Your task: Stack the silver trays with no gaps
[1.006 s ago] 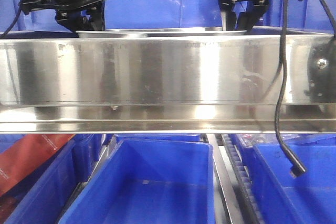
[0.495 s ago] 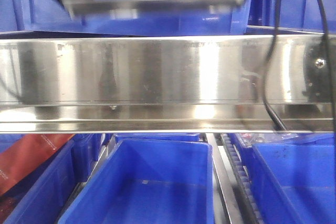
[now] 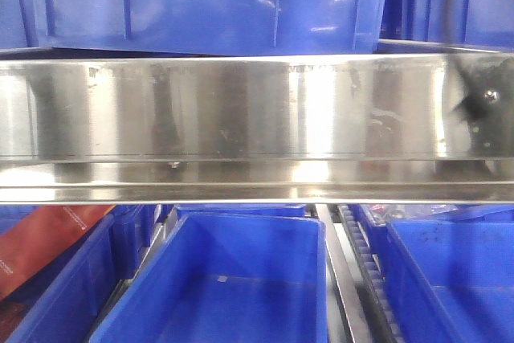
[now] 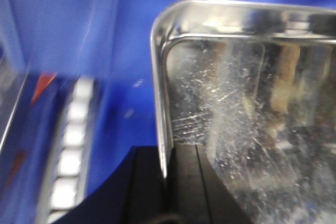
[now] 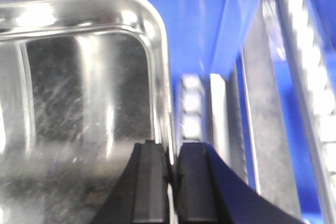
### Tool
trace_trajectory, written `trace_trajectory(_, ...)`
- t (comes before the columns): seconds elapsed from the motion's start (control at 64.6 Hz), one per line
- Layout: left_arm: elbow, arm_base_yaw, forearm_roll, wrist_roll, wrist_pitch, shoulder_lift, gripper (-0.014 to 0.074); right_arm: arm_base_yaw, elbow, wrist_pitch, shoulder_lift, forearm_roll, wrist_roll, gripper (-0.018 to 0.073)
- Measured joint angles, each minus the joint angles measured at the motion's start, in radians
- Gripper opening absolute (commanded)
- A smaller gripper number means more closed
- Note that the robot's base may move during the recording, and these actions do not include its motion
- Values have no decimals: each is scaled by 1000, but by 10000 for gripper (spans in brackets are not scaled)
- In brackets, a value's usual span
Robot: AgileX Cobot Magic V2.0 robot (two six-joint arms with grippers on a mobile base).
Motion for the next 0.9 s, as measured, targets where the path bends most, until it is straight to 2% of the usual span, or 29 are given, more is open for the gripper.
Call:
trace_trajectory(0.108, -29, -29, 15, -3, 4, -20, -16, 32, 0, 0, -44, -50, 12, -1)
trace_trajectory(0.31, -149, -90, 98, -12, 64, -12, -16, 73, -27, 5, -81, -114, 31, -1)
trace_trajectory(0.387, -172, -121, 151, -38, 95, -3, -16, 87, -54, 11, -81, -146, 39, -1)
trace_trajectory(0.557, -175, -168, 192, -87, 122, 10, -16, 94, -76, 33, -83, -172, 41, -1)
trace_trajectory(0.898, -175, -179, 210, -100, 124, 12, -16, 96, -76, 55, -83, -176, 45, -1)
